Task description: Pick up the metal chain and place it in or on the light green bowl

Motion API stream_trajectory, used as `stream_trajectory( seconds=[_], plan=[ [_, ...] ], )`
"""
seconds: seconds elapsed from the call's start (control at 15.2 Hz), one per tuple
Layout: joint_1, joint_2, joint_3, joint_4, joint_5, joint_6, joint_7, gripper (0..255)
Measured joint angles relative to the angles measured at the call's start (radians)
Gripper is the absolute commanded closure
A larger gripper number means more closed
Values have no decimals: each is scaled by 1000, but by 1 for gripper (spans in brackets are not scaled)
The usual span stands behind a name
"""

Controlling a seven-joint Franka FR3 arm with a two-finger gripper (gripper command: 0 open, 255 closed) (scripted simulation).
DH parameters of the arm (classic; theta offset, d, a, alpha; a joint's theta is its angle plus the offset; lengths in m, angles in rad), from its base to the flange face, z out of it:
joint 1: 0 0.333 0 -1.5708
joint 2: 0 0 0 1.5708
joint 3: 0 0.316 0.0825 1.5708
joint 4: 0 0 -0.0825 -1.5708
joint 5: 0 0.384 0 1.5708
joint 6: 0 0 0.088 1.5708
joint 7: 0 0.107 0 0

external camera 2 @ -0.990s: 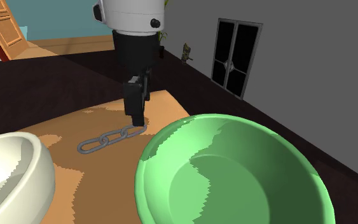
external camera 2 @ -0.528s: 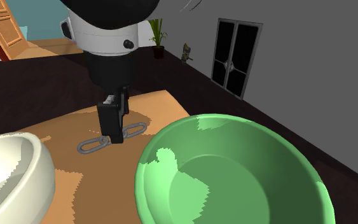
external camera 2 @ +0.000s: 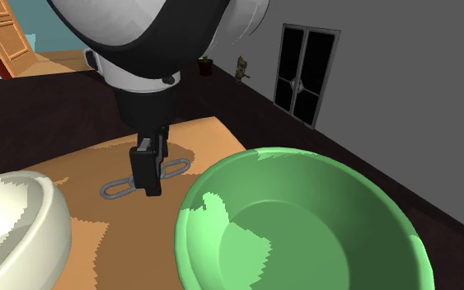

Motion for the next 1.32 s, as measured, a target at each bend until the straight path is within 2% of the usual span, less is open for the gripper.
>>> stream_trajectory(
  seconds=[0.13, 0.2, 0.86, 1.32],
  plan=[
    [0, 0, 0, 0, 0, 1, 0, 0],
    [0, 0, 0, 0, 0, 1, 0, 255],
    [0, -1, 0, 0, 0, 1, 0, 255],
    [-1, -26, 2, 47, 7, -72, -3, 255]
  ],
)
